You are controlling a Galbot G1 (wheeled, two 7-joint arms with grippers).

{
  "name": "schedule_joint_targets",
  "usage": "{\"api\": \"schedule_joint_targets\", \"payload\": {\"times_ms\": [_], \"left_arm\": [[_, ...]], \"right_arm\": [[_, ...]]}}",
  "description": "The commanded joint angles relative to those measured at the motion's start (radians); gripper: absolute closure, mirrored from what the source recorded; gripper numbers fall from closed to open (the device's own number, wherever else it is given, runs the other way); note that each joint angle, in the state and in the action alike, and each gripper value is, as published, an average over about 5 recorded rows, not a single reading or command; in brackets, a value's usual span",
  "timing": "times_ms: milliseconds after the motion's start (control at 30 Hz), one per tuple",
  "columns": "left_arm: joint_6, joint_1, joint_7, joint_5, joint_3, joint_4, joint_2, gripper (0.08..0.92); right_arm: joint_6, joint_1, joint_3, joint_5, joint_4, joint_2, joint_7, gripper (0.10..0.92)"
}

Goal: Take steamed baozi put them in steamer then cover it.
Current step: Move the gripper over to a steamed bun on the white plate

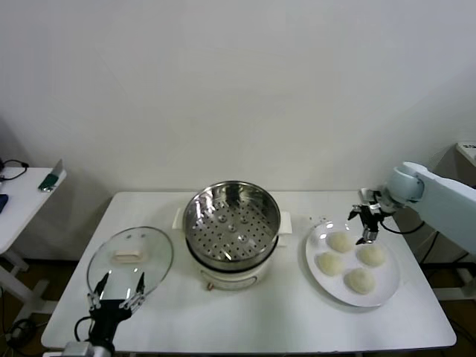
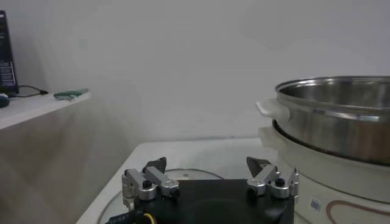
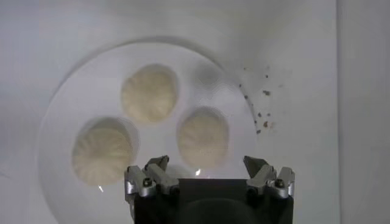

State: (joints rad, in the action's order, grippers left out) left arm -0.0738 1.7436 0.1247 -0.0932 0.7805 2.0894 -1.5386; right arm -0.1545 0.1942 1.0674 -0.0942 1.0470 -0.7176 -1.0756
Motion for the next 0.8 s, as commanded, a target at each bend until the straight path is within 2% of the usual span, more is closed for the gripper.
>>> {"api": "schedule_joint_targets", "payload": {"times_ms": [33,533,800], "left_arm": [[0.0,0.0,0.0,-0.001,0.001,-0.006,0.0,0.177],[0.003,-0.018,-0.005,-0.004,0.001,-0.025,0.002,0.177],[0.007,-0.021,-0.006,-0.004,0.0,-0.036,0.005,0.177]], "right_arm": [[-0.002,-0.038,0.005,0.018,-0.08,-0.063,-0.024,0.203],[0.029,-0.135,-0.119,0.112,-0.228,-0.162,0.022,0.203],[0.036,-0.142,-0.12,0.117,-0.24,-0.176,0.023,0.216]]}}
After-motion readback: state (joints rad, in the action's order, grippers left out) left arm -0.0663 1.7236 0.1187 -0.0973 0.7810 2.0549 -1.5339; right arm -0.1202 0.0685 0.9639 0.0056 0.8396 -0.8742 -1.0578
